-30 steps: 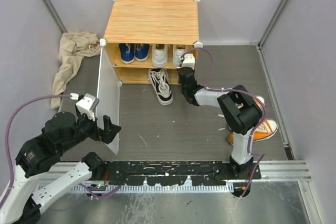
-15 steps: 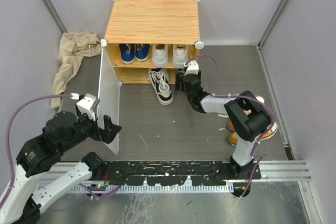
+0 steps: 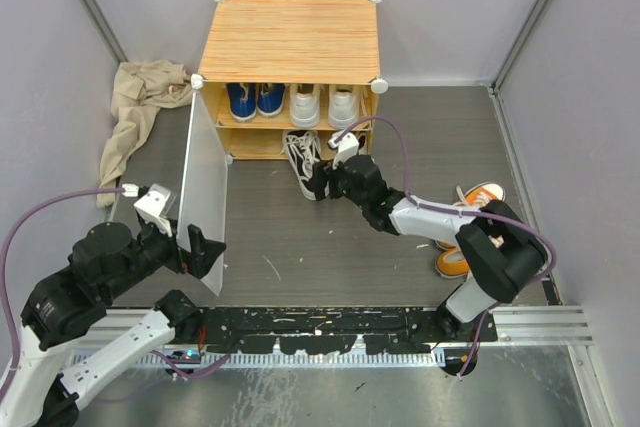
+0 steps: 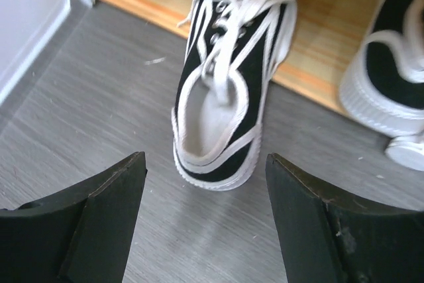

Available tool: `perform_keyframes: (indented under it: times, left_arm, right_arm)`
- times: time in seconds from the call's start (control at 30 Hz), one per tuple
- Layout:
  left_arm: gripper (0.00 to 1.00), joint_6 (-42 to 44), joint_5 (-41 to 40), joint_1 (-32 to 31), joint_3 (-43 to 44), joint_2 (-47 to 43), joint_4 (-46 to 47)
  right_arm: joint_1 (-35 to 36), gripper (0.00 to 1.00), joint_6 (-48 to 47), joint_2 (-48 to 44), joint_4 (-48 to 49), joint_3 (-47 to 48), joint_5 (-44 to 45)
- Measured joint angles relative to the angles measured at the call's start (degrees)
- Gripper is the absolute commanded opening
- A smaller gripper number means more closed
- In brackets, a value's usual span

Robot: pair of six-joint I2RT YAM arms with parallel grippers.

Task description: Place and organize the shoes in the shoe cabinet

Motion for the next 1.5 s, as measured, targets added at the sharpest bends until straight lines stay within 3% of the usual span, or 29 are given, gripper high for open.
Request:
perform_keyframes:
  times: [0.33, 0.4, 0.5, 0.67, 0.8, 1.1, 1.5]
  left_arm:
    - [0.98, 0.07, -0.46, 0.0, 0.02, -2.54, -0.11]
    - [0.98, 0.15, -0.52, 0.0, 0.02, -2.51, -0.17]
    - [0.98, 0.22, -0.66, 0.0, 0.0, -2.51, -0.2]
    - [0.98, 0.24, -0.72, 0.0, 0.02, -2.51, -0.24]
    - [0.98, 0.24, -0.9, 0.0, 0.02, -2.51, -0.26]
    - [0.98, 0.24, -0.85, 0.0, 0.02, -2.27, -0.39]
    - [0.98, 0.22, -0.9, 0.0, 0.02, -2.4, -0.39]
  right_arm:
    - [0.79, 0.77, 0.0, 10.12, -3.19, 5.18, -2.4]
    - [0.79, 0.64, -0.02, 11.39, -2.99, 5.9, -2.14]
    - [0.79, 0.31, -0.66, 13.05, -2.21, 6.49, -1.46]
    - [0.72, 0.08, -0.83, 15.19, -1.73, 8.11, -0.33]
    - [1.57, 0.03, -0.26, 14.29, 0.87, 6.43, 3.21]
    - [2.75, 0.02, 0.79, 10.05, 6.25, 5.33, 12.9]
    - [-1.49, 0.02, 0.87, 23.52, 15.02, 14.45, 16.09]
